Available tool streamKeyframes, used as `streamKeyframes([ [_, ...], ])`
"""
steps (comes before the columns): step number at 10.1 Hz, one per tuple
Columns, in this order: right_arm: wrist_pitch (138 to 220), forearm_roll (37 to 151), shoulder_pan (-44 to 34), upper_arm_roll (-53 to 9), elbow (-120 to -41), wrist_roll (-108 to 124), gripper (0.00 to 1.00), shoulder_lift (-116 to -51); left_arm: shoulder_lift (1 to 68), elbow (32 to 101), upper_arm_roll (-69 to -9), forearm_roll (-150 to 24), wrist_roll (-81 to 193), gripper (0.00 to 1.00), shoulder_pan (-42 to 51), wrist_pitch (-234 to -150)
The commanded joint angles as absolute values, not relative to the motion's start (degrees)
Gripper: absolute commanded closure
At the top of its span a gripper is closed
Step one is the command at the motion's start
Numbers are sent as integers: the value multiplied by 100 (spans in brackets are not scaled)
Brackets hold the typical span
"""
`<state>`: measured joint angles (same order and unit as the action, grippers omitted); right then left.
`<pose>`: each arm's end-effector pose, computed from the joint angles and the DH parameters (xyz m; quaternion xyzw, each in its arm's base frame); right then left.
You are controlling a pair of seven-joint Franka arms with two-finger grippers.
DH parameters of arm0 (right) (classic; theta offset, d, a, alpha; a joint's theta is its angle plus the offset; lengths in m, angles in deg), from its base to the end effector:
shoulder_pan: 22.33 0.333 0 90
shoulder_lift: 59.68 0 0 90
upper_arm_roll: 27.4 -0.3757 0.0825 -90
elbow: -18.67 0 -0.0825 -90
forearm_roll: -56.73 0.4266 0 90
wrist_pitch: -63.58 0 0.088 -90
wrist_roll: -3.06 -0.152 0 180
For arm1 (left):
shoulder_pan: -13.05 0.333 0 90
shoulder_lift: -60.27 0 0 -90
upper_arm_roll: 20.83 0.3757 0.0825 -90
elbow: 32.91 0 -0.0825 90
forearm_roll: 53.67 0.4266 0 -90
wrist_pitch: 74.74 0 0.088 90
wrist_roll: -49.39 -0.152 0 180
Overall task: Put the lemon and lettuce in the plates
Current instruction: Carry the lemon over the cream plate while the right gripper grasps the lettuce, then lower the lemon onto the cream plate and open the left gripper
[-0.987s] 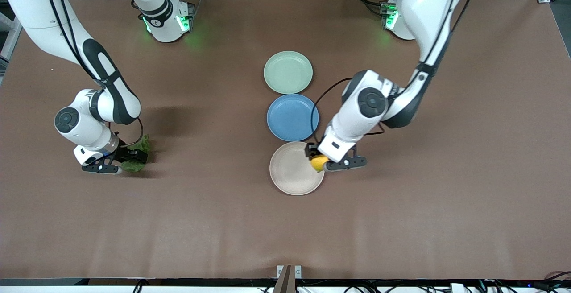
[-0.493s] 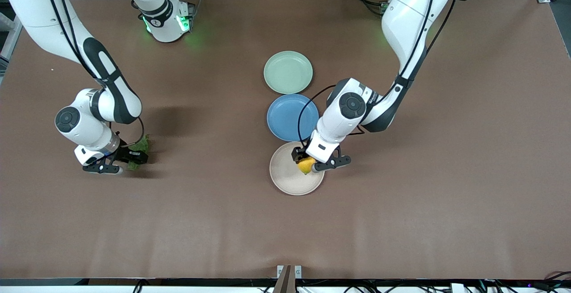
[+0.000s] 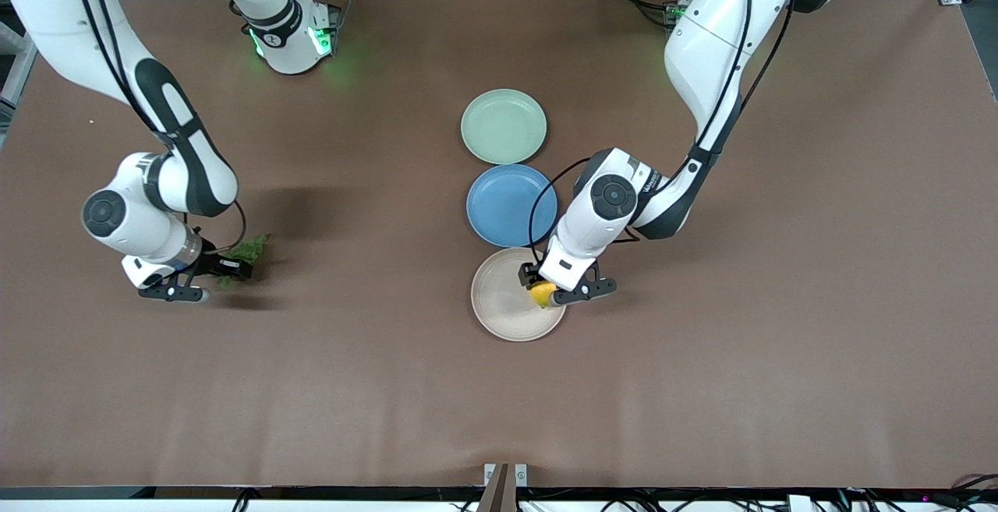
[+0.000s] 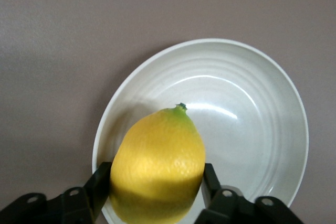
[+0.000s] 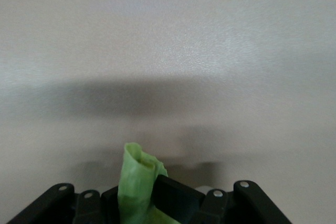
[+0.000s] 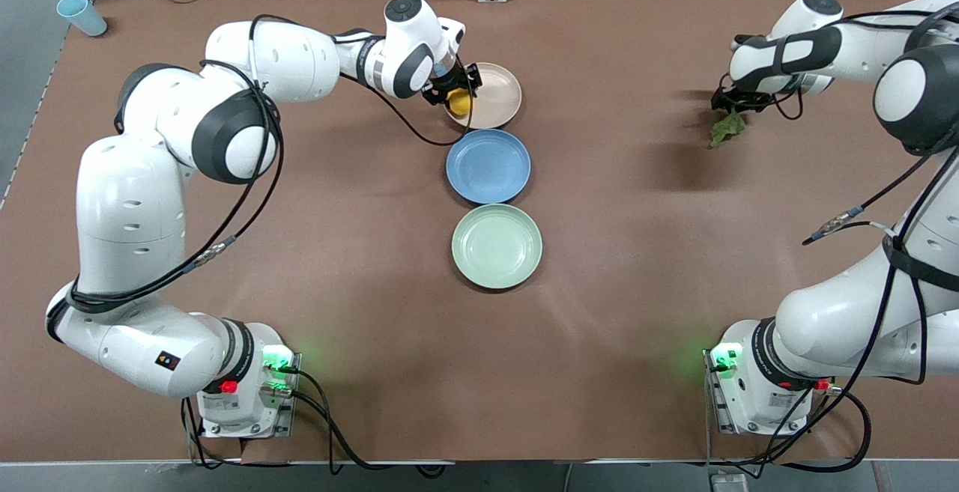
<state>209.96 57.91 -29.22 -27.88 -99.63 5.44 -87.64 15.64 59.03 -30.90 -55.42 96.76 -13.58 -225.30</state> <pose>0.6389 -0.0715 0.1654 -0.9990 0.0442 -0.0016 0.0076 0.6528 -0.4617 0.1705 0.9803 0.1364 0.0490 0.1344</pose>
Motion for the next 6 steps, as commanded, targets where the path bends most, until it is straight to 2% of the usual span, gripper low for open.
streamKeyframes([
  [1, 20755, 5893, -2963, -2819, -10025, 421, 100, -8420, 1623, 5797, -2954, -5341, 9852, 0, -1358, -22556],
  [4, 20054, 5893, -2937, -2819, -9885, 202, 100, -8174, 2166, 5823, -2795, -5236, 9782, 0, -1157, -22303],
  [6, 19982, 5902, -2893, -2837, -9884, -61, 100, -8060, 2772, 5806, -2768, -4780, 9520, 0, -816, -21593],
])
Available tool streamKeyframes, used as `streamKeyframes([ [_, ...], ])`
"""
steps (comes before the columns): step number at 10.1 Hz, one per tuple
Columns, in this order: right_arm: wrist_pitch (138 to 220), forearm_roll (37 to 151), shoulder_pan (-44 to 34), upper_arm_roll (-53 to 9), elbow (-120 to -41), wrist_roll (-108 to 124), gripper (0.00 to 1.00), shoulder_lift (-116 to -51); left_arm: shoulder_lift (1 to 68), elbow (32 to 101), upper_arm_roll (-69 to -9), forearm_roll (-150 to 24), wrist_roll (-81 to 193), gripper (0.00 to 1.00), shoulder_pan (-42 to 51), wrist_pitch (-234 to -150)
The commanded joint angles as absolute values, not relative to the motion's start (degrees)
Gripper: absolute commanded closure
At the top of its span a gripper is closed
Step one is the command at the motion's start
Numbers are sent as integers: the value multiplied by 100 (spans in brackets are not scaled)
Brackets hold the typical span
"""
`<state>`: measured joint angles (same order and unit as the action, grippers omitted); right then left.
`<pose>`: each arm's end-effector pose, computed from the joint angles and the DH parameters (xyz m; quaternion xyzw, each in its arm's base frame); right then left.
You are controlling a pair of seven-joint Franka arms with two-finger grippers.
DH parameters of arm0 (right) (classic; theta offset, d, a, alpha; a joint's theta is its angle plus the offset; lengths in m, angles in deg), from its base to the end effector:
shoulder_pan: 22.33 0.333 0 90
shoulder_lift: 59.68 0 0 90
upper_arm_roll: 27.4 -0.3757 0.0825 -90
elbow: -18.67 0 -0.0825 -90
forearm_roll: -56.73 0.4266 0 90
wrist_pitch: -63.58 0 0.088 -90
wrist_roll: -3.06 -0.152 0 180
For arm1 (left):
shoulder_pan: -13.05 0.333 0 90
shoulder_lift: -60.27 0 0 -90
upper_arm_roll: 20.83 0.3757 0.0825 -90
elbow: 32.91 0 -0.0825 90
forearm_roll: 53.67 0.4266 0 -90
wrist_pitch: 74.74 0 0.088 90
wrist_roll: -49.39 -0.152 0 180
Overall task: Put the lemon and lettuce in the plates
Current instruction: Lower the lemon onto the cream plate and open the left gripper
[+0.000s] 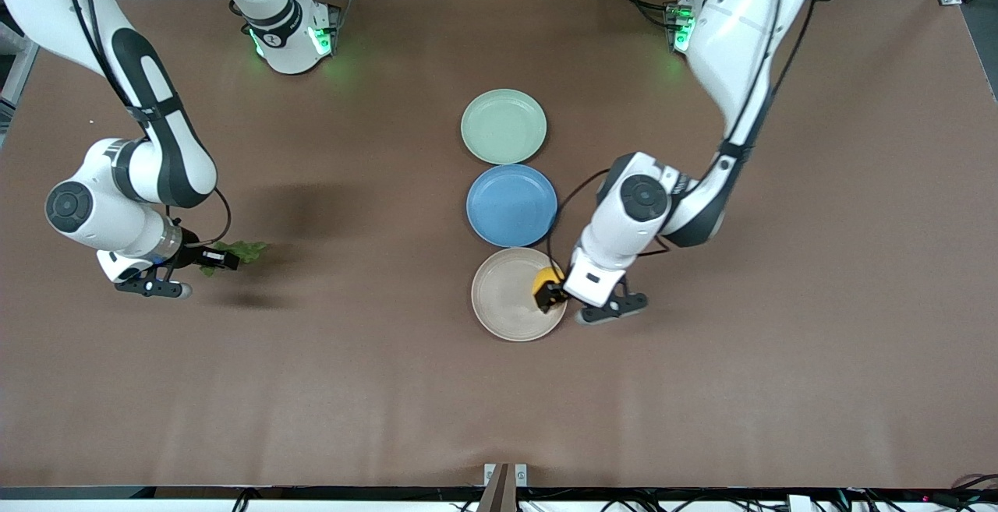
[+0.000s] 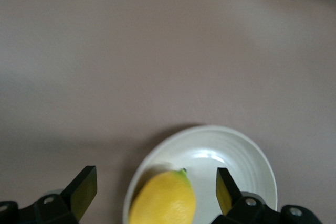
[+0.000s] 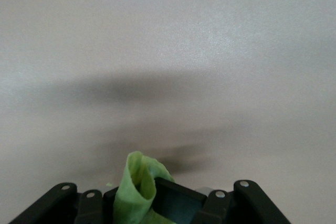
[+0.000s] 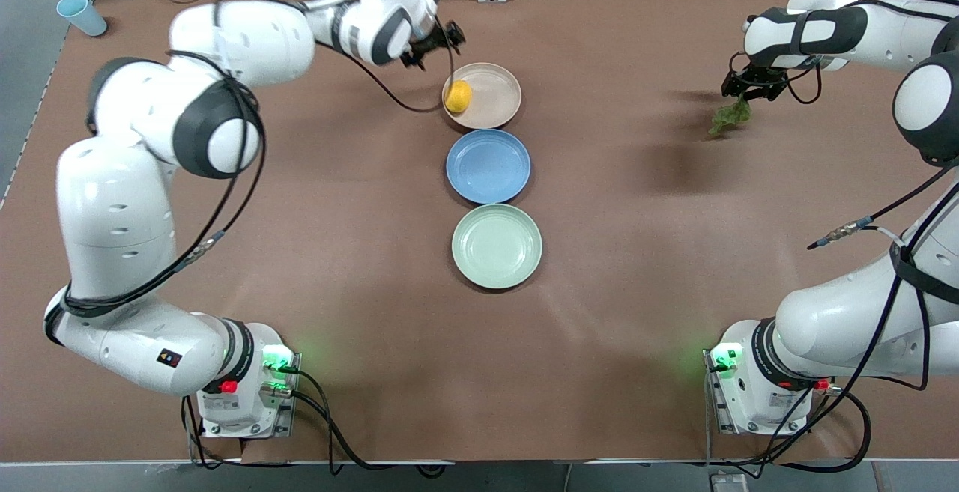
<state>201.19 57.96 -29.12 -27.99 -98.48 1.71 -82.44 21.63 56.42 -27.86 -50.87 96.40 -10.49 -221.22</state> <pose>0.6374 -0.0685 0.2189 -0.9970 0.0742 0.0197 0.0099 0.7129 -0.4013 0.2645 0.9760 0.1425 0.1155 0.1171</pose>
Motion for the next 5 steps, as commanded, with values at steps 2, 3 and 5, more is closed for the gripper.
streamKeyframes([
  [2, 19684, 5910, -2831, -2898, -9858, -343, 100, -7946, 3387, 5788, -2777, -4778, 9246, 0, -533, -20680],
  [3, 19526, 5919, -2761, -2907, -9866, -379, 100, -7876, 3695, 5788, -2777, -4778, 9219, 0, -410, -20266],
  [5, 19192, 5919, -2403, -2907, -9866, -764, 100, -7648, 4266, 5788, -2768, -4778, 8906, 0, -129, -19527],
])
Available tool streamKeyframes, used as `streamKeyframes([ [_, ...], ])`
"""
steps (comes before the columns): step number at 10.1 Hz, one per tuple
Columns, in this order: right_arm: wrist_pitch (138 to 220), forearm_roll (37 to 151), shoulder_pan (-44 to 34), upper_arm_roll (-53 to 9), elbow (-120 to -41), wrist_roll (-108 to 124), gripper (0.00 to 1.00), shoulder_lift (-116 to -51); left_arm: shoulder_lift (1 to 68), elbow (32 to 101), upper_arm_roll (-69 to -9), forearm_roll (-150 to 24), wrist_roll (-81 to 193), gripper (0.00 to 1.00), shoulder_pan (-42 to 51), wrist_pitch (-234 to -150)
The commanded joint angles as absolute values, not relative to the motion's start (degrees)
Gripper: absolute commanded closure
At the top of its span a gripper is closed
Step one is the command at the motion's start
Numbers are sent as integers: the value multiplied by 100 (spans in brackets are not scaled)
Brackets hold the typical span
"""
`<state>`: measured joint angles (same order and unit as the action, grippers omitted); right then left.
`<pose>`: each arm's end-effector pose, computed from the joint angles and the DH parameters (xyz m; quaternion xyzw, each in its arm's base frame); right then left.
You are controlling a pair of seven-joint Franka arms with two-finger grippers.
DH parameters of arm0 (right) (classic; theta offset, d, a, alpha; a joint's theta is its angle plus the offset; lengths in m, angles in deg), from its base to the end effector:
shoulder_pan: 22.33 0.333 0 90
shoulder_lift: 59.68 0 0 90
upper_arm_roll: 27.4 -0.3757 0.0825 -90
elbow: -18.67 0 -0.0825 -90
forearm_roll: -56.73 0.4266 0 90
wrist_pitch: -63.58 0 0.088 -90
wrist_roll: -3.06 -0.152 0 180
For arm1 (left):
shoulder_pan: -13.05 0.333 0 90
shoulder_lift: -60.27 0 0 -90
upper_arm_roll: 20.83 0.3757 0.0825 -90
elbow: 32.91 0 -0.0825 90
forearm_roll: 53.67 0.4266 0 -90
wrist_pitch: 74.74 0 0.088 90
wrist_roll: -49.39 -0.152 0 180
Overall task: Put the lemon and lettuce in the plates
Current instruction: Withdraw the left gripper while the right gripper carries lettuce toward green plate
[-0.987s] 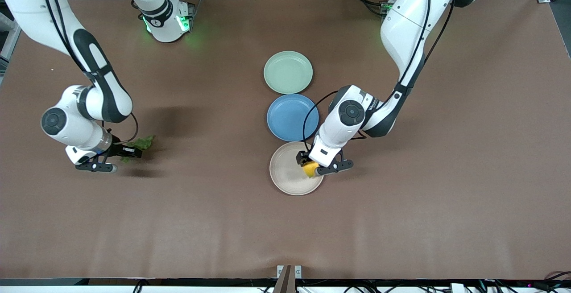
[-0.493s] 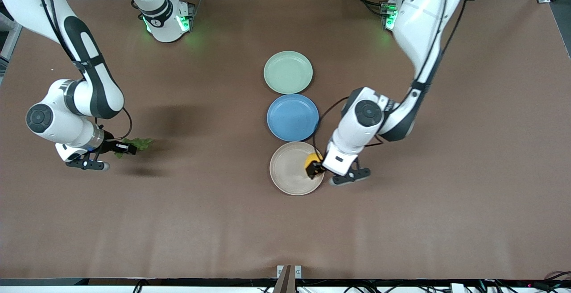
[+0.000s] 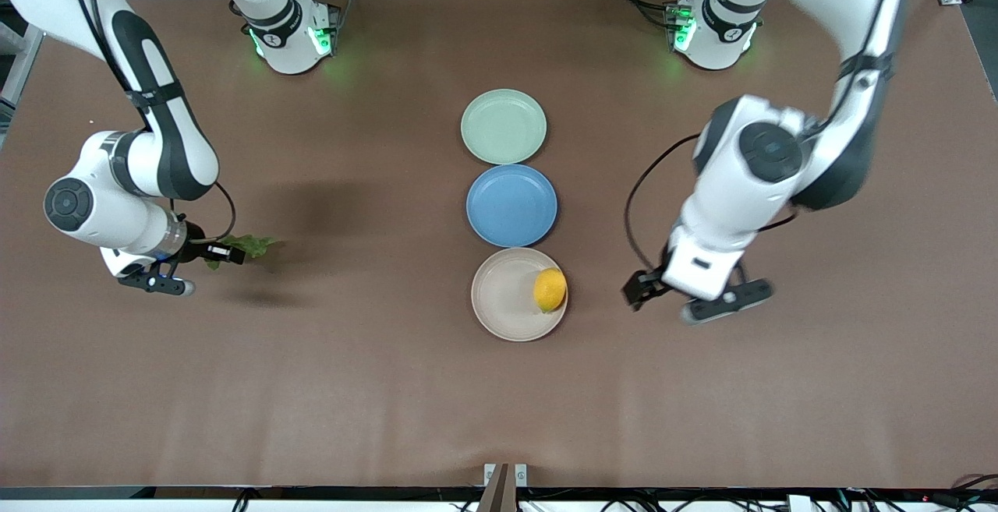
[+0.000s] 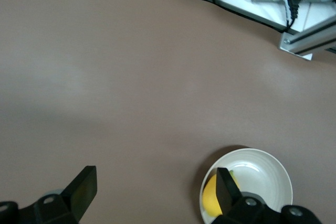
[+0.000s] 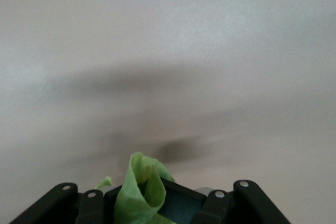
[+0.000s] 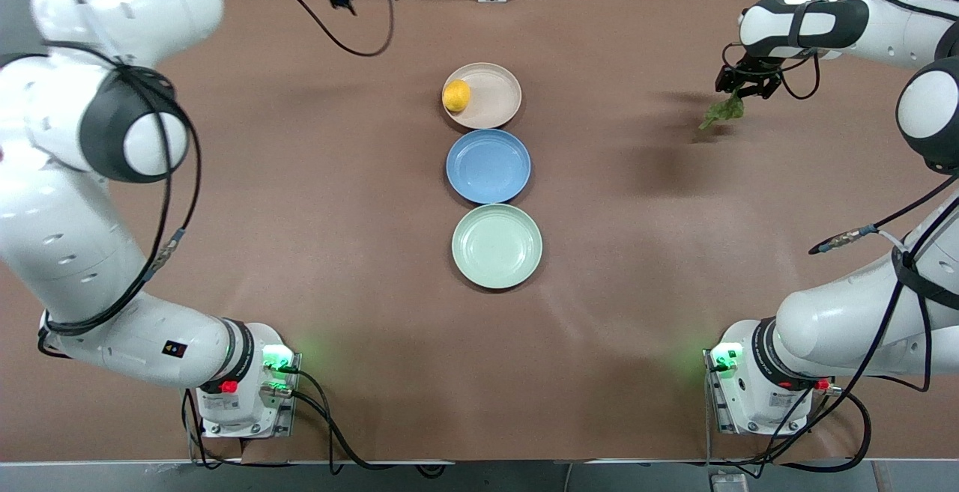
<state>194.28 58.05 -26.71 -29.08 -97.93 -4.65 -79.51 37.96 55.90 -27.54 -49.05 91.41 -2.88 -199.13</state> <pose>0.6306 -0.0286 0.2463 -0.9937 0.0991 0.0505 0.0112 0.7146 -0.2788 0.4465 0.9808 0.1555 0.1064 0.0506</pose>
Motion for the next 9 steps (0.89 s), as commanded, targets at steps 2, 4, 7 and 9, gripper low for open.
streamKeyframes([
  [2, 18928, 5937, -2207, -3229, -9866, -1273, 100, -7445, 4715, 5788, -2786, -4874, 8342, 0, 231, -18868],
  [4, 18927, 5937, -1919, -3521, -9849, -1862, 100, -7313, 5094, 5779, -2795, -4875, 8034, 0, 417, -18200],
  [7, 18927, 5937, -1602, -4144, -9840, -2635, 100, -7260, 5665, 5779, -2777, -4962, 7271, 0, 828, -17486],
  [9, 18935, 5937, -1347, -4557, -9840, -3337, 100, -7277, 5938, 5779, -2777, -5016, 7145, 0, 1092, -17074],
])
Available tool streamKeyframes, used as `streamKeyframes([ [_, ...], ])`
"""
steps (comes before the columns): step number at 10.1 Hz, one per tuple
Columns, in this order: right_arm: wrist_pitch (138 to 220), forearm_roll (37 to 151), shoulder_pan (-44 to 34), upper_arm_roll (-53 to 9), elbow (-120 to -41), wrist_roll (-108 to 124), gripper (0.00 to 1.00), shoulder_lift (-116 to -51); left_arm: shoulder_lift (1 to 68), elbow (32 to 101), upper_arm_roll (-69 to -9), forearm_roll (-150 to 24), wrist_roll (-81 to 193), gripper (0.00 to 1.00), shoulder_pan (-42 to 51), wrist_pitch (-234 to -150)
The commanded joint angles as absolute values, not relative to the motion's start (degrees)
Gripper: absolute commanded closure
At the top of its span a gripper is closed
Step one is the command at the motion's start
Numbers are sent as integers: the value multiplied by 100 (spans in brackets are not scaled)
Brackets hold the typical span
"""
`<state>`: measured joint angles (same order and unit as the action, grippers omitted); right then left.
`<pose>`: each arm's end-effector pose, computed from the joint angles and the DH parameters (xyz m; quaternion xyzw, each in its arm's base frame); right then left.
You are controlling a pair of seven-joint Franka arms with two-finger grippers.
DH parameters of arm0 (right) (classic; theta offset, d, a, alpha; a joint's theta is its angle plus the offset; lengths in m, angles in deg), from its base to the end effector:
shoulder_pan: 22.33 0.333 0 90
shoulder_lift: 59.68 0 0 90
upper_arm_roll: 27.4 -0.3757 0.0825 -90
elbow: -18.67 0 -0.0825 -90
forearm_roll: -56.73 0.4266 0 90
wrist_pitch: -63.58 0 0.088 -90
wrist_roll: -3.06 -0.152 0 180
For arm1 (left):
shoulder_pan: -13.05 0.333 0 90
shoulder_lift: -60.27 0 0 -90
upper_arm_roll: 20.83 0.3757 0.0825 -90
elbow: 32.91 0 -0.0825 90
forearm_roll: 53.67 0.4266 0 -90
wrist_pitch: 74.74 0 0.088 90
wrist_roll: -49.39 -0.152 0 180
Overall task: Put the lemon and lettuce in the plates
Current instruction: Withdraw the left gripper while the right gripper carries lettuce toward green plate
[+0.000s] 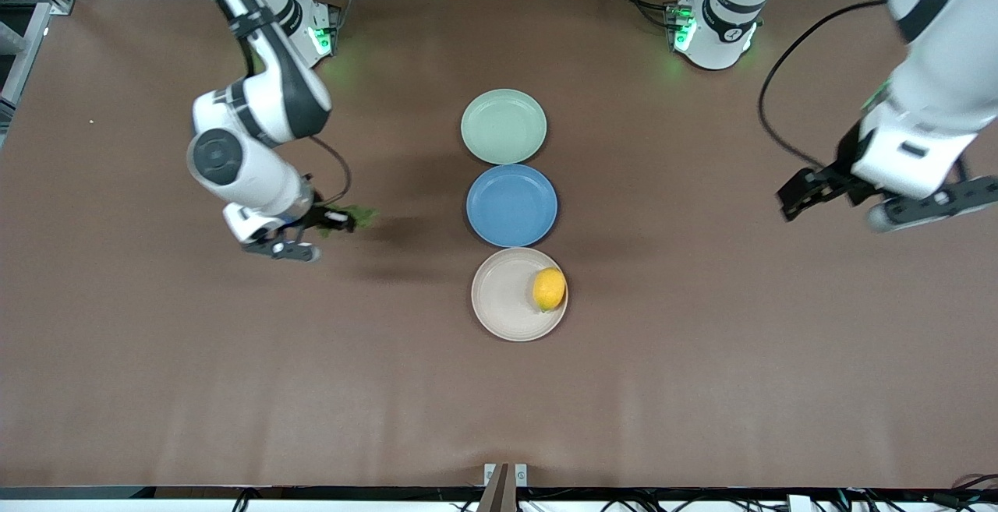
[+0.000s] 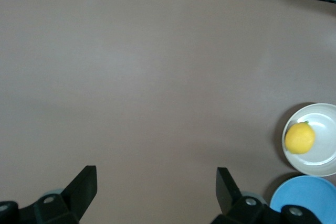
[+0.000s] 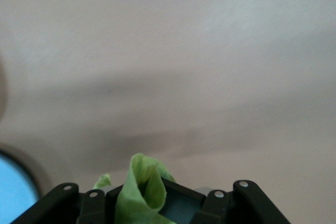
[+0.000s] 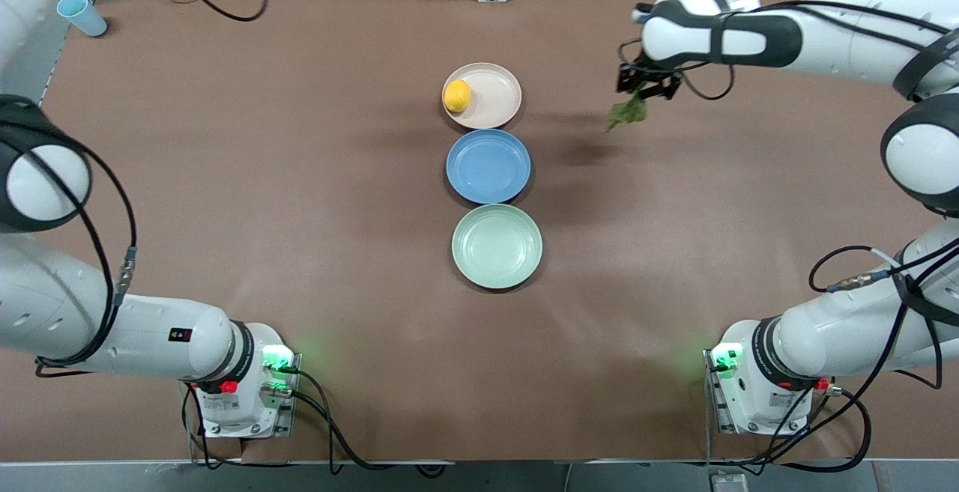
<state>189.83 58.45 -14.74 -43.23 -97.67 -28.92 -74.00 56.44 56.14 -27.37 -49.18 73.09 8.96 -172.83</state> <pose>0.5755 0.2478 0.3089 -0.9946 0.0867 0.0514 0.0246 0.6304 -0.1049 0.6205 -0.9922 -0.1102 -0.0540 0.0202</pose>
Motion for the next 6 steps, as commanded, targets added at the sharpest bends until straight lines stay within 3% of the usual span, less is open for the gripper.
streamKeyframes([
  [1, 18944, 5937, -1198, -4733, -9823, -3707, 100, -7303, 6052, 5779, -2768, -5068, 7093, 0, 1190, -16837],
  [6, 19006, 5876, -337, -5252, -9822, -4352, 100, -7400, 6089, 5832, -2716, -5182, 6470, 0, 1358, -16720],
])
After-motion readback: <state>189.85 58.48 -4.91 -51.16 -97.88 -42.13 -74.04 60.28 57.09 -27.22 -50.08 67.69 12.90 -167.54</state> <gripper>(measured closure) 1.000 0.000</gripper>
